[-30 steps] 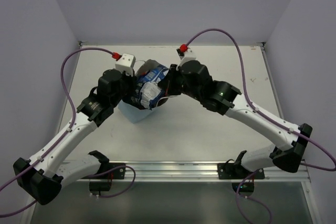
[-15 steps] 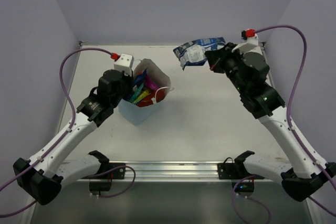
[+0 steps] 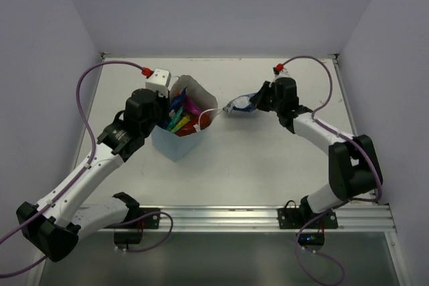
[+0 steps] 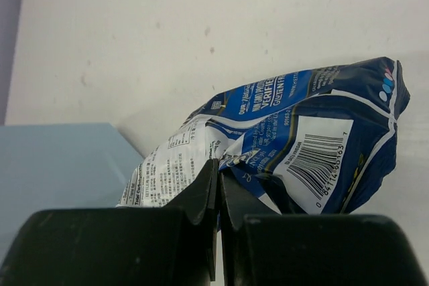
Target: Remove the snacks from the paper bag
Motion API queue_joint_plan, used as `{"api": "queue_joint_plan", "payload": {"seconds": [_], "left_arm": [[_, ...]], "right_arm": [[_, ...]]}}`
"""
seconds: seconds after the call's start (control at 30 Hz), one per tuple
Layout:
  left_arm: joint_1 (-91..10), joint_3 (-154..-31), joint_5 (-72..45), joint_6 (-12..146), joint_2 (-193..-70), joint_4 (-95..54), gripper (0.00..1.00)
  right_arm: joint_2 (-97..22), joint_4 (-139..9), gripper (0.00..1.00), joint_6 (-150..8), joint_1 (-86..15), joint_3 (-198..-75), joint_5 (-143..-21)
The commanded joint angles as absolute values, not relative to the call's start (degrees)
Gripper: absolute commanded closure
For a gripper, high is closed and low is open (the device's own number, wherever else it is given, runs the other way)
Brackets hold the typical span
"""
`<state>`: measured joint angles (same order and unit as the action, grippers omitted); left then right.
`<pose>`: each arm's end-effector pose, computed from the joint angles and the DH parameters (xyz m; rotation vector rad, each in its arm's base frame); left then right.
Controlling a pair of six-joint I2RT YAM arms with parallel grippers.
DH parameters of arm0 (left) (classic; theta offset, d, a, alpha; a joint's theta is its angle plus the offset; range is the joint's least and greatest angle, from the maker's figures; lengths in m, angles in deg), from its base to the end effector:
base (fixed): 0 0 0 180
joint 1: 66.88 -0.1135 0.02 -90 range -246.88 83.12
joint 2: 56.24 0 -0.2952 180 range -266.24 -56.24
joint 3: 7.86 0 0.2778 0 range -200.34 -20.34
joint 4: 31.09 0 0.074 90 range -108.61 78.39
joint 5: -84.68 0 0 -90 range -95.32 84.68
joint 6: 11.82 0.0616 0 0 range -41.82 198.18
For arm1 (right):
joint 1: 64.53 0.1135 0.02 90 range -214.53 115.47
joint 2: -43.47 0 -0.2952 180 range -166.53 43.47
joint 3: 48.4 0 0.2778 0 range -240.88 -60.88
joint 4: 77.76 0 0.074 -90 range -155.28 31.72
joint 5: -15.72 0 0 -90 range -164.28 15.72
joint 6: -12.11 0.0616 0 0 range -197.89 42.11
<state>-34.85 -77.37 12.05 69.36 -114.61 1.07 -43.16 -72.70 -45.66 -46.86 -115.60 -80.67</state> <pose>0.2316 -0.1232 0.3709 0.1883 1.9153 -0.1849 0.3673 0.1242 0.2597 0.1874 2.0504 0.6626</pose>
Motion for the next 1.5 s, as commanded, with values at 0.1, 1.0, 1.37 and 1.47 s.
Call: {"api": "queue_joint_plan", "payload": {"seconds": [0.1,1.0,1.37,1.47], "left_arm": [[-34.27,-80.80,12.26,70.53,-113.37,-0.24,1.00],[-34.18,-88.98,9.10,76.52,-115.56,0.37,1.00],[-34.27,-89.07,6.81,75.11,-116.18,-0.24,1.00],[-34.27,-88.89,6.55,75.02,-116.09,-0.24,1.00]], "right_arm": [[-45.12,-82.52,0.82,-44.23,-46.78,-111.87,-86.94],[-42.30,-29.51,0.24,-33.35,-11.11,-157.38,-62.86],[-52.15,-39.00,0.24,-20.51,-9.08,-152.81,-60.84],[-54.43,-40.85,0.24,-18.83,-9.08,-153.07,-58.99]]}}
